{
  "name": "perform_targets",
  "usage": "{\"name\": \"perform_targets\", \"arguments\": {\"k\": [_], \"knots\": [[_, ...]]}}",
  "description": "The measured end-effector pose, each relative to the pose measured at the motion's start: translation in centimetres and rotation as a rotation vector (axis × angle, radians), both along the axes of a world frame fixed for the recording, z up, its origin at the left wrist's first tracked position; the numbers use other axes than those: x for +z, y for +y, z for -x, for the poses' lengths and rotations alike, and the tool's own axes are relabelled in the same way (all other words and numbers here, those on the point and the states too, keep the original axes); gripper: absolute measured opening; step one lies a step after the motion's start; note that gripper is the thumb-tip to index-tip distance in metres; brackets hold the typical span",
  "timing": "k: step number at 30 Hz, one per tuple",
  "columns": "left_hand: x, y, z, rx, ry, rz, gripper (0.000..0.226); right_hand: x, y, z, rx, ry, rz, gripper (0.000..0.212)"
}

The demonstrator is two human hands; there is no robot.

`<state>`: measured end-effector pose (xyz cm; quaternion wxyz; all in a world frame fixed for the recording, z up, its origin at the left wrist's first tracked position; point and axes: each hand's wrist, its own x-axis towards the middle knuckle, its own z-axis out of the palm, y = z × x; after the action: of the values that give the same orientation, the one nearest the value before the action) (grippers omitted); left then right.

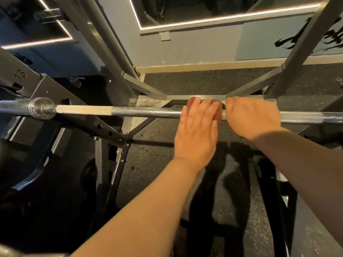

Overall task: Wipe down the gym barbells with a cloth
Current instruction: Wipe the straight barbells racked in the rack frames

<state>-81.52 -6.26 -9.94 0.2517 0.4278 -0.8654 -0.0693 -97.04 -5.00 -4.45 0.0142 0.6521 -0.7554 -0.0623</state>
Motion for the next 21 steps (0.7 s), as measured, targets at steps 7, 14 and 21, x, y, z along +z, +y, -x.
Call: {"name": "perform_targets", "arguments": {"k": [7,14,21], "knots": [[-0.2,-1.5,-1.9,0.348,0.204,-0.088,0.045,0.2,0.1,0.0,-0.019,-0.013,-0.036,0.013],[-0.6,-0.5,0.9,0.002,0.020,0.008,0.048,0.5,-0.7,-0.2,-0.056,-0.004,-0.041,0.014],[0.1,-1.8,-0.7,0.292,0.181,-0.101,0.043,0.4,-0.9,0.0,-0.056,-0.010,-0.073,0.007]]}}
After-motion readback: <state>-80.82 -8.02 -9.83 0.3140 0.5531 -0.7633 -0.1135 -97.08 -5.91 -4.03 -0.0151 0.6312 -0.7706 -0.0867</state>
